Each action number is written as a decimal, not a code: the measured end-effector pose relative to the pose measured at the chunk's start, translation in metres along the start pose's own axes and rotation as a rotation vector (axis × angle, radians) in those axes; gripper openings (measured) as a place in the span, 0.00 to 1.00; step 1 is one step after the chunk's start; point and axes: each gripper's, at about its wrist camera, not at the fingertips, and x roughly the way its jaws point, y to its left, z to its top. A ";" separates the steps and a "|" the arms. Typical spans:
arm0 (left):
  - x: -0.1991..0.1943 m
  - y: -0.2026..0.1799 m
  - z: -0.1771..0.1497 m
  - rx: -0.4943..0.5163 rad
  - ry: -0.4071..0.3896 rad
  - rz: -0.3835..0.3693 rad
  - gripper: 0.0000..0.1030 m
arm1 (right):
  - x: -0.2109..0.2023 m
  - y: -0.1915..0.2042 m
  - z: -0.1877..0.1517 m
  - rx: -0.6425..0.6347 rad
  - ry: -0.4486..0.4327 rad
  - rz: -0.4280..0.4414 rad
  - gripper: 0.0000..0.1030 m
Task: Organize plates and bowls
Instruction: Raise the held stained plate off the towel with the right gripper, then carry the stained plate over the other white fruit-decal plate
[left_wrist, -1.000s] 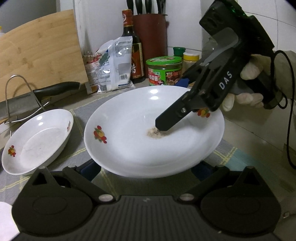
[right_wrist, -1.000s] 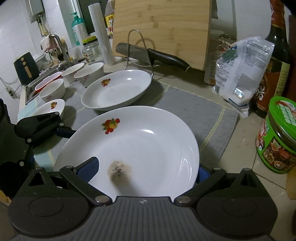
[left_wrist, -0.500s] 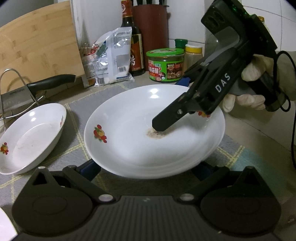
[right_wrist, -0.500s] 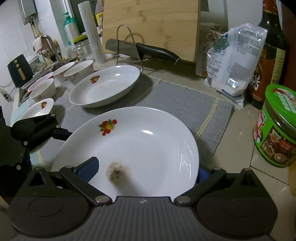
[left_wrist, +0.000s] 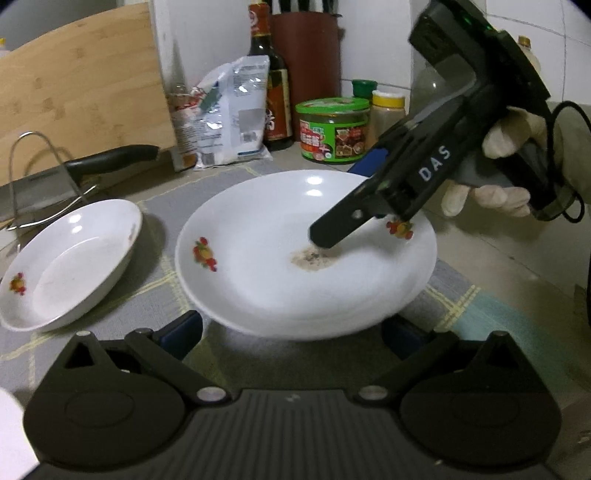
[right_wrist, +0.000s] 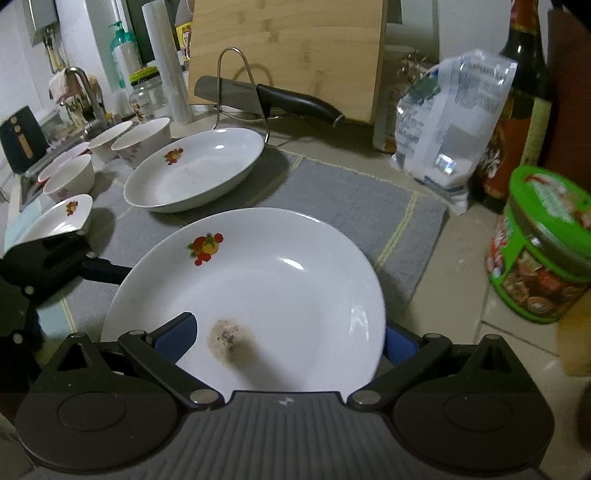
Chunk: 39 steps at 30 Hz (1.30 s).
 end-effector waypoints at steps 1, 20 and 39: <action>-0.005 0.001 0.000 -0.010 -0.003 0.003 0.99 | -0.003 0.001 0.001 -0.003 0.002 -0.009 1.00; -0.130 0.040 -0.029 -0.166 -0.056 0.148 0.99 | -0.023 0.134 0.029 -0.084 -0.072 0.057 1.00; -0.208 0.128 -0.126 -0.253 0.020 0.253 0.99 | 0.055 0.242 0.031 0.061 0.030 0.114 1.00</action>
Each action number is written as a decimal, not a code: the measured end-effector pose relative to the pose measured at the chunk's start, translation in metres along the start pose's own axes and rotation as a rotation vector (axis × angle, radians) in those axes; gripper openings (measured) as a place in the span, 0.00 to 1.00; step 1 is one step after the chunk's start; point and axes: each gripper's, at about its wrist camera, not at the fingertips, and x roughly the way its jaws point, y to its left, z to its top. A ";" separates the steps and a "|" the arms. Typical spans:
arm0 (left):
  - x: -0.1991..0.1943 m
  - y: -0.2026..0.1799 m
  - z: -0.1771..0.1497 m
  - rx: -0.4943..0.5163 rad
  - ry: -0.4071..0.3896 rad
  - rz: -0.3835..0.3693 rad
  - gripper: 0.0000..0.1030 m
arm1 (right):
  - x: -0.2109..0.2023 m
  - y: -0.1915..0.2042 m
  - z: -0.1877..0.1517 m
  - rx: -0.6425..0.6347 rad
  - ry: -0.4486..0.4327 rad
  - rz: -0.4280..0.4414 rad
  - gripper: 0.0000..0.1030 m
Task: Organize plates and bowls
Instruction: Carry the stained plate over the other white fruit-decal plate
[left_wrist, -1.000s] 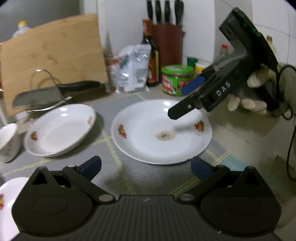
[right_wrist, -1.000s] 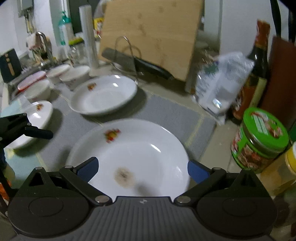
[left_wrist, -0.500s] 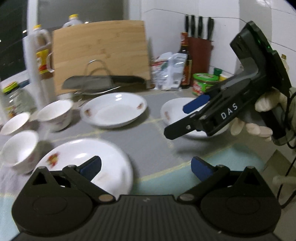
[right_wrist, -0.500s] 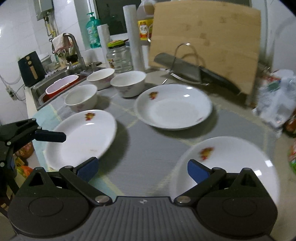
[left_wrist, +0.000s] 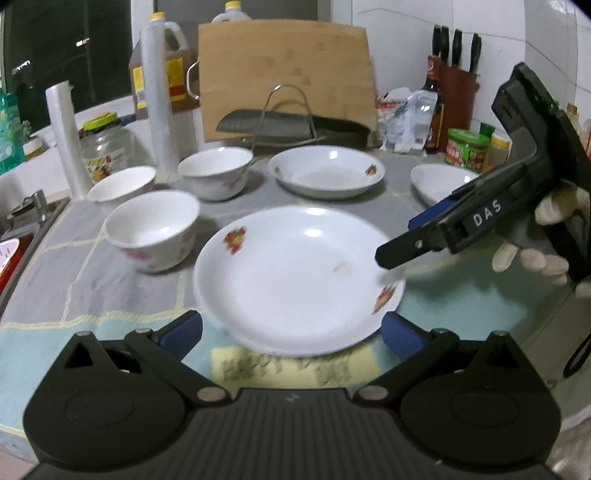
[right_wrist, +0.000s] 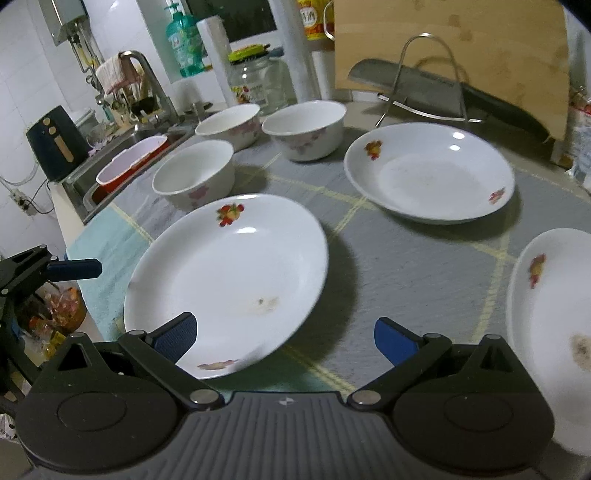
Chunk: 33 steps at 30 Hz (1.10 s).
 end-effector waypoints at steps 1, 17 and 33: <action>0.000 0.003 -0.003 0.004 0.004 -0.003 0.99 | 0.003 0.002 0.000 0.002 0.006 -0.001 1.00; 0.035 0.036 -0.023 0.092 0.064 -0.149 0.99 | 0.028 0.028 -0.009 0.044 0.067 -0.020 1.00; 0.060 0.052 -0.014 0.225 0.051 -0.285 0.99 | 0.045 0.022 0.009 0.032 0.026 -0.015 1.00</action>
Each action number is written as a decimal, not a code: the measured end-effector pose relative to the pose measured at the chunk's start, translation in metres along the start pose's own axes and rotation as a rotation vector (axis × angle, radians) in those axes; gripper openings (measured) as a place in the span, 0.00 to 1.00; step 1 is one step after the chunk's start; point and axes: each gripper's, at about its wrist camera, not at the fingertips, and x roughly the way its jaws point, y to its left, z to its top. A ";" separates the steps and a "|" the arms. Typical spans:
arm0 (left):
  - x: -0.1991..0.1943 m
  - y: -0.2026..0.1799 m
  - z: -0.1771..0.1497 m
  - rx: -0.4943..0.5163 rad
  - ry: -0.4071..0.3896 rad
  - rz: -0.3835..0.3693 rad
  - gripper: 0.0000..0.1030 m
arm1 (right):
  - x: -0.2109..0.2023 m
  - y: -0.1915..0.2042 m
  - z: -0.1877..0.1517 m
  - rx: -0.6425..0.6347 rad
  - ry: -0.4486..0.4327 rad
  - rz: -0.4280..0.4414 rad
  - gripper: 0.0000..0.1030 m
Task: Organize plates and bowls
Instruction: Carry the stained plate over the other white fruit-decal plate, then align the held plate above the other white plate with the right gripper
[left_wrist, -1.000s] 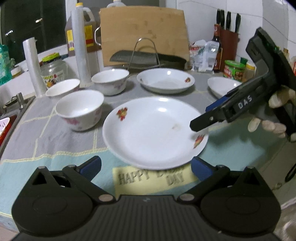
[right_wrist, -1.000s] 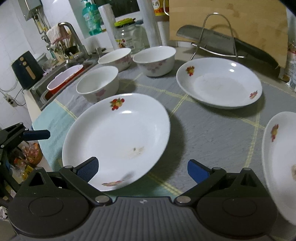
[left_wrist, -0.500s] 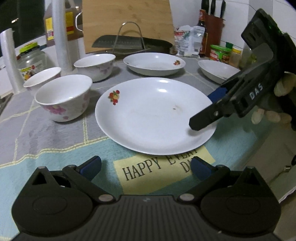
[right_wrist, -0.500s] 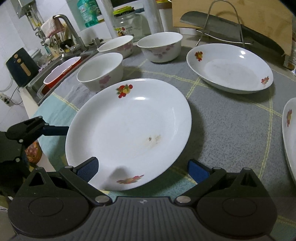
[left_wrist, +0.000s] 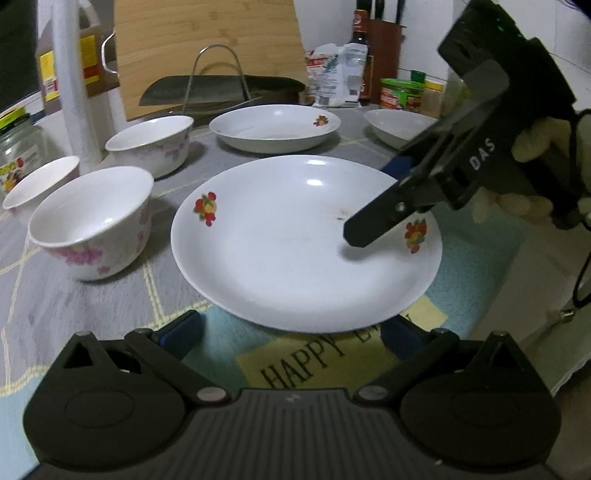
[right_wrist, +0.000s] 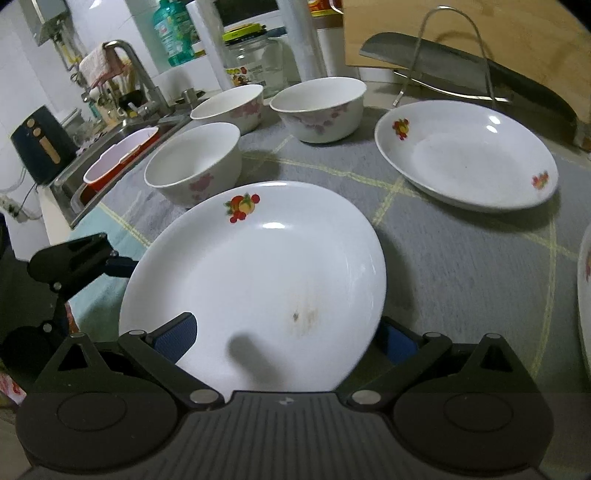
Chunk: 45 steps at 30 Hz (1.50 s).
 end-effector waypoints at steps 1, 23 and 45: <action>0.001 0.002 0.001 0.006 0.000 -0.006 0.99 | 0.002 0.000 0.002 -0.010 0.000 -0.002 1.00; 0.009 0.012 0.007 0.136 -0.028 -0.127 0.99 | 0.016 -0.008 0.021 -0.050 -0.007 0.063 1.00; 0.005 0.005 0.010 0.162 -0.021 -0.089 0.99 | 0.008 -0.011 0.030 -0.034 0.016 0.122 1.00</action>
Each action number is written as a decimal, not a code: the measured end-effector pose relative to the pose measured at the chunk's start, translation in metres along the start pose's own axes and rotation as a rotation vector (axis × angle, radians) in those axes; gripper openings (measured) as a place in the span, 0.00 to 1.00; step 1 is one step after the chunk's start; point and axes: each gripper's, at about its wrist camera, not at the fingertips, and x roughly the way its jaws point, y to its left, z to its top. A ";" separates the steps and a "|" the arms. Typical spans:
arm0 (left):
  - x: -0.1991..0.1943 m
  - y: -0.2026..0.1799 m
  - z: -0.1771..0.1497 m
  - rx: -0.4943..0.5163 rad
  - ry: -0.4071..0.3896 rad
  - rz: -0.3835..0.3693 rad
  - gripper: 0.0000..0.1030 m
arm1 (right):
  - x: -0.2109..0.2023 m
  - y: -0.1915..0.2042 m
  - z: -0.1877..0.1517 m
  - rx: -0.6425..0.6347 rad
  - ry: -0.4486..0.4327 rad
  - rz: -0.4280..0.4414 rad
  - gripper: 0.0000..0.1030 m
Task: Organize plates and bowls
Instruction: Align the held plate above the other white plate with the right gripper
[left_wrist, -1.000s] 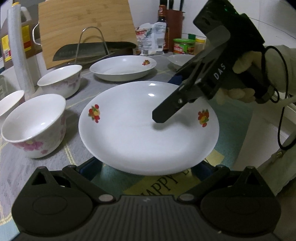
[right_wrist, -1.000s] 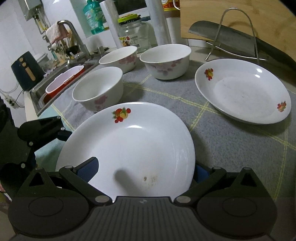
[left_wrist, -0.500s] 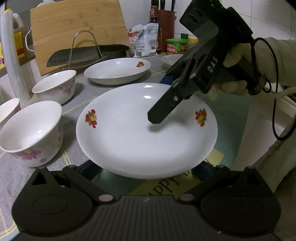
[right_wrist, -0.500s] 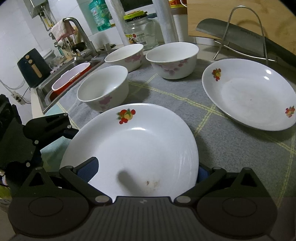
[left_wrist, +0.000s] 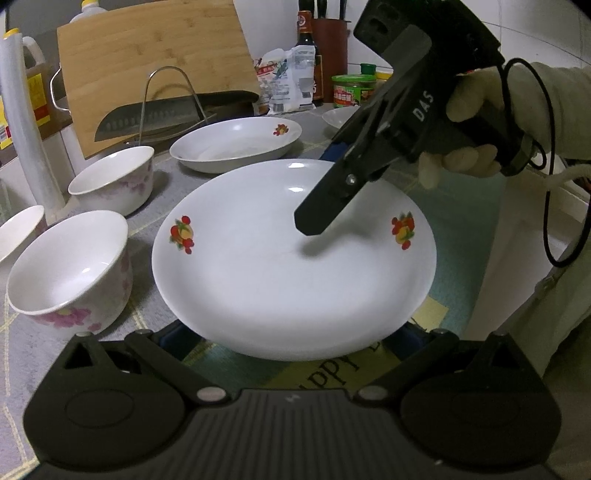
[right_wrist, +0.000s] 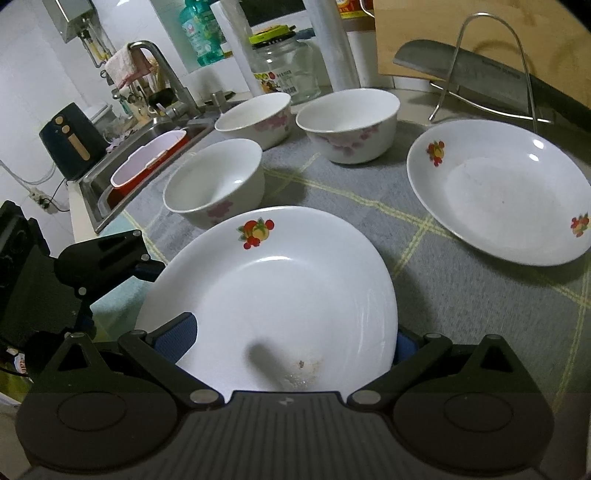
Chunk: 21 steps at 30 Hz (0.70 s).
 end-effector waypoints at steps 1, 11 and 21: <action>-0.001 -0.001 0.001 -0.001 -0.001 0.001 0.99 | -0.001 0.001 0.001 -0.005 0.000 -0.002 1.00; -0.007 -0.008 0.012 -0.013 -0.003 0.017 0.99 | -0.019 0.002 0.001 -0.042 -0.007 0.009 1.00; 0.001 -0.029 0.032 -0.027 -0.007 0.039 0.99 | -0.049 -0.013 -0.004 -0.081 -0.022 0.020 1.00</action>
